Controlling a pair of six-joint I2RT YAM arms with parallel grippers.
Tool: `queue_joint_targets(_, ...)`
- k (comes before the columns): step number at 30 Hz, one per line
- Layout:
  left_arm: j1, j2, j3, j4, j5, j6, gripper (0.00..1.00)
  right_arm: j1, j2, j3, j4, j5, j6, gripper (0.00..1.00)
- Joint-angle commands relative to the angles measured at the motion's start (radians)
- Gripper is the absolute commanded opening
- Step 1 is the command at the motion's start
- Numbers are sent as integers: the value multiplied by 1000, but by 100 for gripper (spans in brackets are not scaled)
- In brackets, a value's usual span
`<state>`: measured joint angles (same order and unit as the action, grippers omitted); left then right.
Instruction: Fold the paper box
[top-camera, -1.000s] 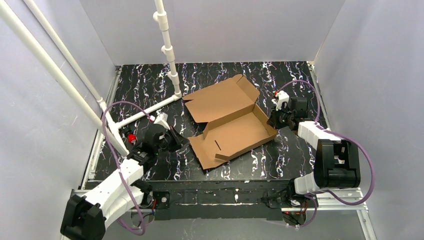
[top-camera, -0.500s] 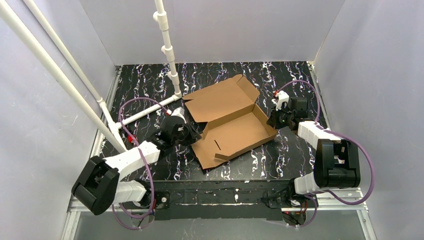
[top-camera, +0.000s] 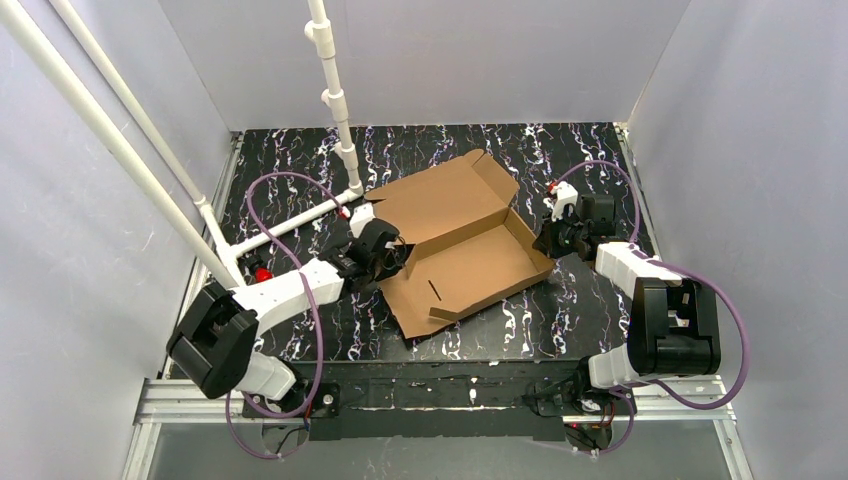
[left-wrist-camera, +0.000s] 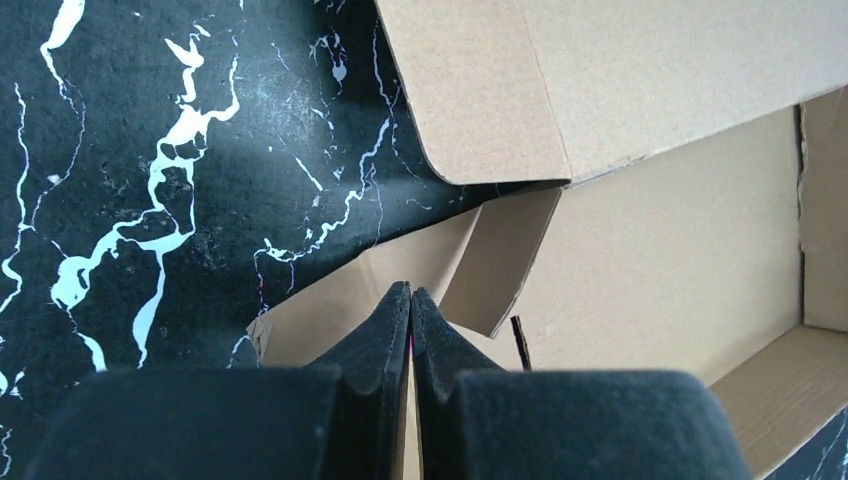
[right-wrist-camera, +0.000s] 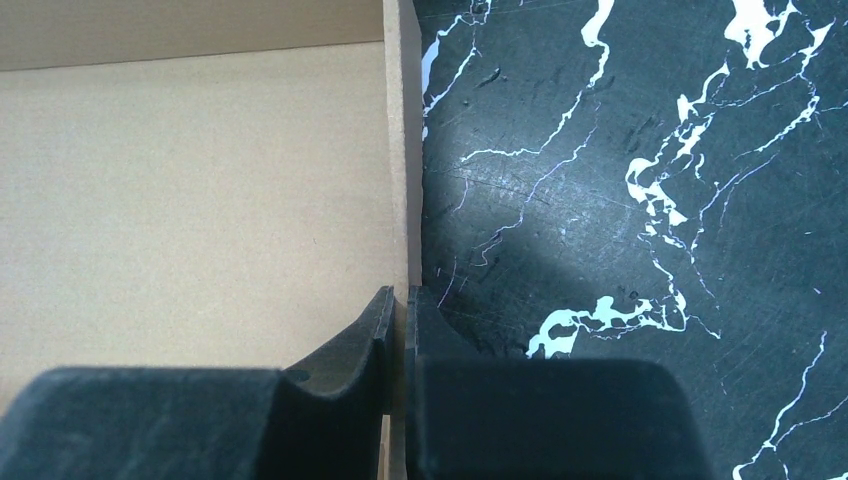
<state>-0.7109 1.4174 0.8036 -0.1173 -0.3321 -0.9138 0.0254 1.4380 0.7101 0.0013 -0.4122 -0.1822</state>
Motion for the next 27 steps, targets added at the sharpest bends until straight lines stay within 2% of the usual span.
queue_joint_targets(1, -5, -50, -41, 82, 45, 139, 0, -5, 3, 12, 0, -36, 18, 13)
queue_joint_targets(3, -3, -23, -37, 180, 126, 200, 1, -5, 2, 11, 0, -39, 18, 13)
queue_joint_targets(6, -4, 58, 40, 179, 217, 231, 0, -5, -2, 11, 0, -40, 18, 13)
queue_joint_targets(10, -5, 154, 122, 185, 304, 202, 0, -5, -7, 10, 0, -46, 20, 13)
queue_joint_targets(16, -5, 225, 185, 126, 218, 116, 0, -5, -12, 11, 0, -53, 21, 13)
queue_joint_targets(20, -3, 162, 152, 127, 200, 137, 0, -5, -16, 12, 0, -51, 21, 13)
queue_joint_targets(23, -4, 57, 119, 93, 218, 180, 0, -5, -16, 14, 0, -48, 20, 13)
queue_joint_targets(27, -1, -113, 60, 31, 346, 222, 2, -7, -18, 16, 0, -46, 20, 13)
